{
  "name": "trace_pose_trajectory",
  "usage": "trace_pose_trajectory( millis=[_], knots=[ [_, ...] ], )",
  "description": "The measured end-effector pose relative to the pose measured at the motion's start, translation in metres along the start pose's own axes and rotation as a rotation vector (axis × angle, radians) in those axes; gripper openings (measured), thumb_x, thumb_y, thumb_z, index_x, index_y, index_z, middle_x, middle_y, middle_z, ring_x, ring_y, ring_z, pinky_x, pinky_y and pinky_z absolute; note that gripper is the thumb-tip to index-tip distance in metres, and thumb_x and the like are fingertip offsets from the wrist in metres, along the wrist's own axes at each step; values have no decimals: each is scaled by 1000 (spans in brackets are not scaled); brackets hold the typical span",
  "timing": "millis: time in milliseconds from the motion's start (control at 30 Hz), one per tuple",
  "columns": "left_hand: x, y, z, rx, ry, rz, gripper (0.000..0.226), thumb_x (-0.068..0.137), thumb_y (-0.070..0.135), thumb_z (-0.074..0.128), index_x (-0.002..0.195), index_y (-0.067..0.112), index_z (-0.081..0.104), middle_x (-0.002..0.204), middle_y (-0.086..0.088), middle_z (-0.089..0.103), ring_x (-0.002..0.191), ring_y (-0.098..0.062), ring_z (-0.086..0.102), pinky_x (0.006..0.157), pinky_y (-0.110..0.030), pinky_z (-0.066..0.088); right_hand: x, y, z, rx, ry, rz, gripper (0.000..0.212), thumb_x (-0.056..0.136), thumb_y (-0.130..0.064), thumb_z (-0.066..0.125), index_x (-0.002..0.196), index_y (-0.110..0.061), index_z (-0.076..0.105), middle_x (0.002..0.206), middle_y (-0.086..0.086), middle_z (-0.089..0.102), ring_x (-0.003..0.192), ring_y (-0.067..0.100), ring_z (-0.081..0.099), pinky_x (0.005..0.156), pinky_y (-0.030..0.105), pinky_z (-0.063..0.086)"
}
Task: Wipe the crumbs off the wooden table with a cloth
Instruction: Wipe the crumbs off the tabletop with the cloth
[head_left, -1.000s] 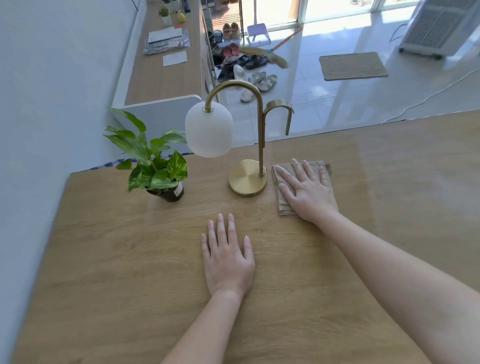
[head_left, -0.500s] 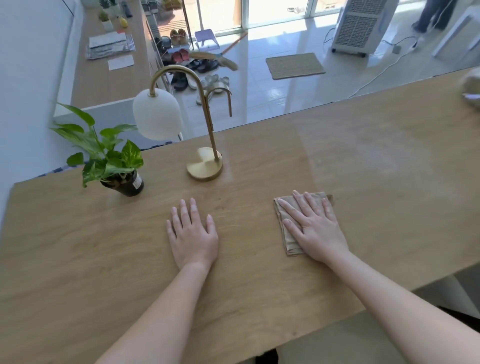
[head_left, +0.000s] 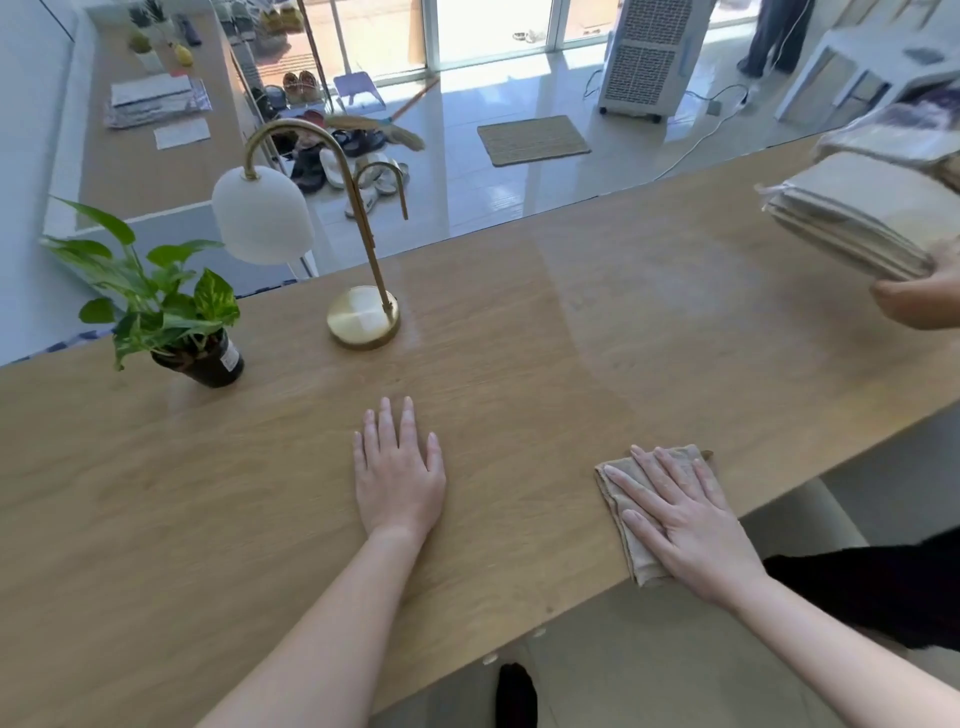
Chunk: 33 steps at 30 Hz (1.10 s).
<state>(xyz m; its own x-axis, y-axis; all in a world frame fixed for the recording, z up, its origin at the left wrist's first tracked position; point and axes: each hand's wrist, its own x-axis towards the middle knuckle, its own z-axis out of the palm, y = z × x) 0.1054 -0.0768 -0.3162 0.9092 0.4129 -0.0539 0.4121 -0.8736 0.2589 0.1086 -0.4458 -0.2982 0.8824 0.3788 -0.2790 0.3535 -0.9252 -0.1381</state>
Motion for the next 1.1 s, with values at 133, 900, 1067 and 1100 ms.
trace_pose_trajectory(
  millis=[133, 900, 1067, 1100],
  knots=[
    [-1, 1, 5, 26, -6, 3, 67, 111, 50, 25, 172, 24, 15, 180, -6, 12, 166, -27, 7, 135, -46, 6, 7, -3, -1, -26, 0, -8, 55, 106, -71, 8, 159, -66, -6, 174, -26, -14, 160, 0, -21, 133, 45, -8],
    [11, 4, 10, 25, -17, -27, 70, 109, 58, 19, 172, 32, 4, 181, 0, 2, 167, -23, -3, 135, -47, 3, 257, -26, -75, -36, 27, -184, 57, 102, -76, 4, 158, -69, -1, 177, -20, 0, 163, 5, -6, 132, 44, -9],
    [16, 6, 12, 24, -29, -34, 70, 109, 59, 18, 172, 33, 1, 180, 1, -3, 167, -23, -7, 135, -48, 4, 310, -30, -90, -23, 36, -188, 57, 102, -77, 4, 158, -69, 1, 178, -19, 2, 163, 5, -6, 133, 44, -8],
    [16, 6, 12, 29, -32, -36, 70, 109, 59, 19, 172, 33, 2, 180, 1, -2, 167, -23, -6, 134, -49, 4, 319, -30, -93, -21, 35, -191, 57, 102, -77, 6, 159, -69, 1, 177, -20, 2, 164, 5, -5, 133, 44, -8]
  ],
)
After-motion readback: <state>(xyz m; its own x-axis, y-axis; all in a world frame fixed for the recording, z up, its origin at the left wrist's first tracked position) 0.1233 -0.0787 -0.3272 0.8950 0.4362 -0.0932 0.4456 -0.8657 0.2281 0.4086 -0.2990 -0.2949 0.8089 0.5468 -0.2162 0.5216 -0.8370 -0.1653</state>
